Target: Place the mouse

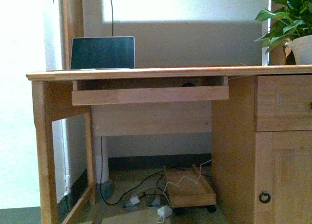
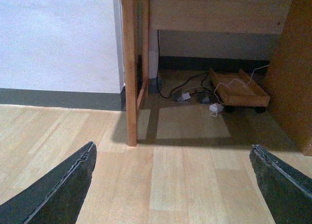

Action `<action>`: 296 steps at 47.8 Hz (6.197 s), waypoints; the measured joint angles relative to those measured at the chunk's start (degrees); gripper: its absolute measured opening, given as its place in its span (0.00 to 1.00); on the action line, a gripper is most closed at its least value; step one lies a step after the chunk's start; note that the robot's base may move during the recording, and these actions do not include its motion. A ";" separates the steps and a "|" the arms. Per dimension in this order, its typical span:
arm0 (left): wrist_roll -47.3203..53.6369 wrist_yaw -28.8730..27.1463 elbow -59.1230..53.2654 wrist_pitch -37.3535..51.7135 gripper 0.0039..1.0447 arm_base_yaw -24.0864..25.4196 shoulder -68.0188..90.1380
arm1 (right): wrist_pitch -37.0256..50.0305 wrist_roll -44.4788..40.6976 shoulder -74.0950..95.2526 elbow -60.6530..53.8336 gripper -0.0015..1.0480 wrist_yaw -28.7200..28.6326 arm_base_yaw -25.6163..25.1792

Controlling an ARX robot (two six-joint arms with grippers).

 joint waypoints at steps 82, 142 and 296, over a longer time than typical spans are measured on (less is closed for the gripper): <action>0.00 -0.02 0.00 0.00 0.93 -0.02 -0.02 | -0.02 0.00 0.00 0.00 0.93 0.00 0.00; -13.18 22.60 6.16 2.51 0.93 11.72 26.43 | 0.00 0.02 0.00 0.00 0.93 0.00 -0.02; 17.70 51.56 38.60 14.49 0.93 -6.23 87.52 | 0.00 0.02 0.00 0.00 0.93 0.00 0.00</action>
